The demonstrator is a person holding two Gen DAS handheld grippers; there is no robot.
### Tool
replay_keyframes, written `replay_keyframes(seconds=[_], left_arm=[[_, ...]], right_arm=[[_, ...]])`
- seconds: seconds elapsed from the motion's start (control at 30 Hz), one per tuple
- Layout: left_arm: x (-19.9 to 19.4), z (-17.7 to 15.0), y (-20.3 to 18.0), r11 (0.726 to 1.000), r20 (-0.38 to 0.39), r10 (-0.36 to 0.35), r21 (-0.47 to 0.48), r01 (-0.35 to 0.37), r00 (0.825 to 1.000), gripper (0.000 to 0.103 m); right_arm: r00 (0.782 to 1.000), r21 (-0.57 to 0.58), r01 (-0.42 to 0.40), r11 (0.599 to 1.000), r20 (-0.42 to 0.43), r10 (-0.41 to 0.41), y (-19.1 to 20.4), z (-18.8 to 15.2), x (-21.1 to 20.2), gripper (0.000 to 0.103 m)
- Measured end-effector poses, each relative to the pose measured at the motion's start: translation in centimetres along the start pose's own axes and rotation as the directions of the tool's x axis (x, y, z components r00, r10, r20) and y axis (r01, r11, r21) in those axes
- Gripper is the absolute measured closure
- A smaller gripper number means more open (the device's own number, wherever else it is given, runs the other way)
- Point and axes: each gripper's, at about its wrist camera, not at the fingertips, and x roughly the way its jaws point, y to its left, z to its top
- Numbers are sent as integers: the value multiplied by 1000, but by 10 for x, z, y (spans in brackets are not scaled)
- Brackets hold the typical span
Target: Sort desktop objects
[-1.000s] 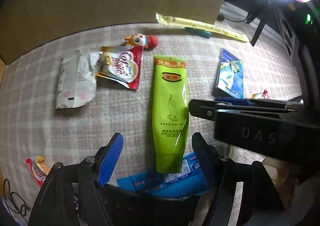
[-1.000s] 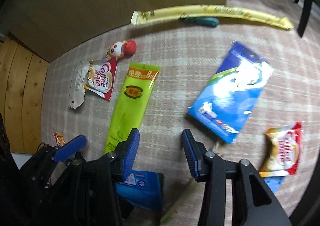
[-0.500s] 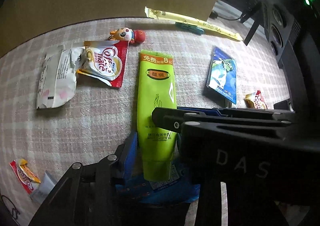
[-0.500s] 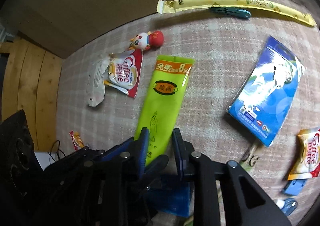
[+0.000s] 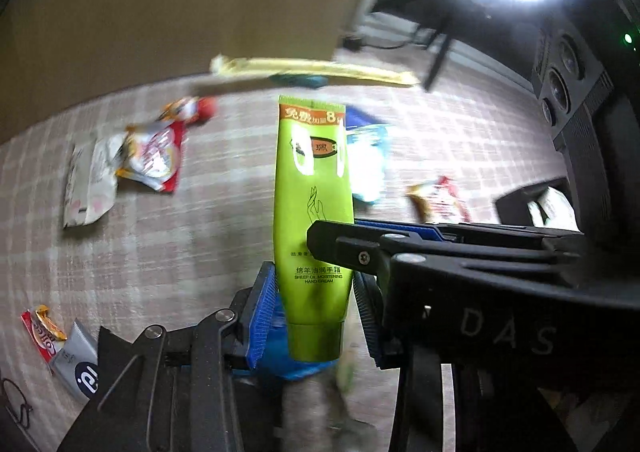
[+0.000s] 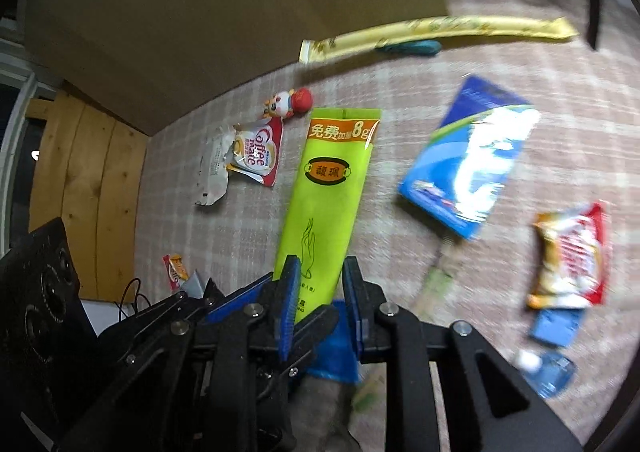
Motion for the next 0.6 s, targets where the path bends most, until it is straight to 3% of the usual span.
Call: replay_keyframes(seconds=[0.3,0.53,0.6], left_arm=[[-7,-4,-121,982,21,-53,184,49,998,66],[-3,-19,-224,926,-24,-136,353,135,990,66],[2,-24,-258,898,-54,-166,404,173,985,66]], right_arm=[[989,99,27,995,144,-41,-58,-44,-97,81],[961,239,71,968,242,-130,-120,-93,-161,81],[951,285,88,954,262,-166,-140,-109,-179,81]])
